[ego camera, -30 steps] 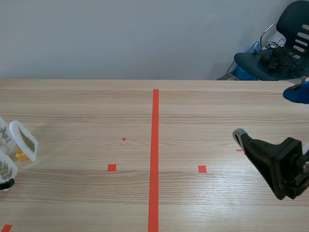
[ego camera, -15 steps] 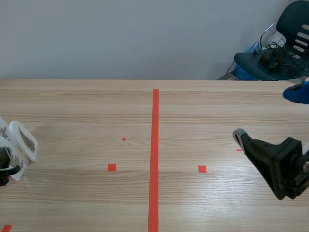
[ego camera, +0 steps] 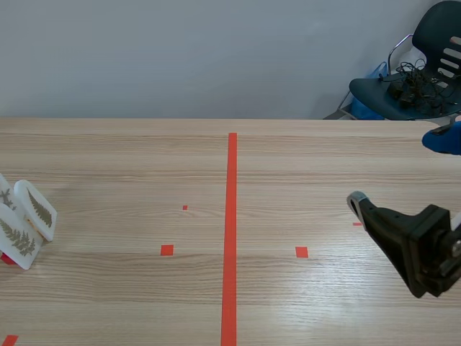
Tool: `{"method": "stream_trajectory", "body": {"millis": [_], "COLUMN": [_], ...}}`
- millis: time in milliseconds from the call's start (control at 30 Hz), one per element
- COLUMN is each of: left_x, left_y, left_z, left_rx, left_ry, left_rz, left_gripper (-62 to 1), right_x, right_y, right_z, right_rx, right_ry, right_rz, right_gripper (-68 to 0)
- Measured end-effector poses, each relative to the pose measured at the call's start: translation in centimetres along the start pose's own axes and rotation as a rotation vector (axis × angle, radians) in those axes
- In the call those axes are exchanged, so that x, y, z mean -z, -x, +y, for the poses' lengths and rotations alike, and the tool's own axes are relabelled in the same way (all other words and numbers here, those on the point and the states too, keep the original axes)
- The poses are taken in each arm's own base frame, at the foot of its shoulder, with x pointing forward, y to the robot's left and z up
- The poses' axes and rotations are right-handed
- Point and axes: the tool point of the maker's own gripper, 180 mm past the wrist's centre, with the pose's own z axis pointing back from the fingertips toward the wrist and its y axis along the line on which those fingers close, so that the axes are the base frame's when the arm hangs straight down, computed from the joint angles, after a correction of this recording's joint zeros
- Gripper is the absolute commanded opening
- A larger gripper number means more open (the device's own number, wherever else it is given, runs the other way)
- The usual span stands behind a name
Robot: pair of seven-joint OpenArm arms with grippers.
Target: Do the leaf sorting experiment
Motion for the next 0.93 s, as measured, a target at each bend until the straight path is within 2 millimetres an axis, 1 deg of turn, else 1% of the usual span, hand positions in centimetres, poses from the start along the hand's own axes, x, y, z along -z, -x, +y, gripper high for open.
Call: {"method": "stream_trajectory", "body": {"millis": [33, 67, 133, 167, 233, 300, 367, 533, 600, 667, 700, 933], "left_x": [-0.3, -0.7, -1.9, -2.5, -3.5, -3.8, -4.1, -4.9, -4.8, -4.5, -4.4, -3.9], "left_y": [-1.4, -2.7, -4.8, -5.6, -6.2, -5.9, -5.0, -1.8, -0.4, 1.0, 1.5, 0.7], "left_z": [-1.0, -2.5, -6.0, -7.7, -10.6, -12.5, -14.2, -18.4, -19.5, -19.8, -19.9, -20.4], "left_rx": [-0.003, -0.014, -0.029, -0.032, -0.002, 0.017, 0.015, -0.033, -0.047, -0.020, -0.002, 0.005], "left_ry": [0.066, 0.146, 0.321, 0.399, 0.518, 0.571, 0.618, 0.727, 0.721, 0.692, 0.682, 0.682], "left_rz": [-0.022, -0.045, -0.089, -0.103, -0.094, -0.063, -0.024, 0.072, 0.116, 0.159, 0.167, 0.110], "left_gripper": [0.7, 1.4, 1.4, 1.4, 1.4, 1.4, 1.4, 1.4, 1.4, 1.4, 1.4, 1.4], "right_x": [0.0, 0.0, 0.0, 0.0, 0.0, 0.0, 0.0, 0.0, 0.0, 0.0, 0.0, 0.0], "right_y": [0.0, 0.0, 0.0, 0.0, 0.0, 0.0, 0.0, 0.0, 0.0, 0.0, 0.0, 0.0], "right_z": [0.0, 0.0, 0.0, 0.0, 0.0, 0.0, 0.0, 0.0, 0.0, 0.0, 0.0, 0.0], "right_rx": [0.000, 0.000, 0.000, 0.000, 0.000, 0.000, 0.000, 0.000, 0.000, 0.000, 0.000, 0.000], "right_ry": [0.000, 0.000, 0.000, 0.000, 0.000, 0.000, 0.000, 0.000, 0.000, 0.000, 0.000, 0.000], "right_rz": [0.000, 0.000, 0.000, 0.000, 0.000, 0.000, 0.000, 0.000, 0.000, 0.000, 0.000, 0.000], "right_gripper": [0.4, 0.4, 0.4, 0.4, 0.4, 0.4, 0.4, 0.4, 0.4, 0.4, 0.4, 0.4]}}
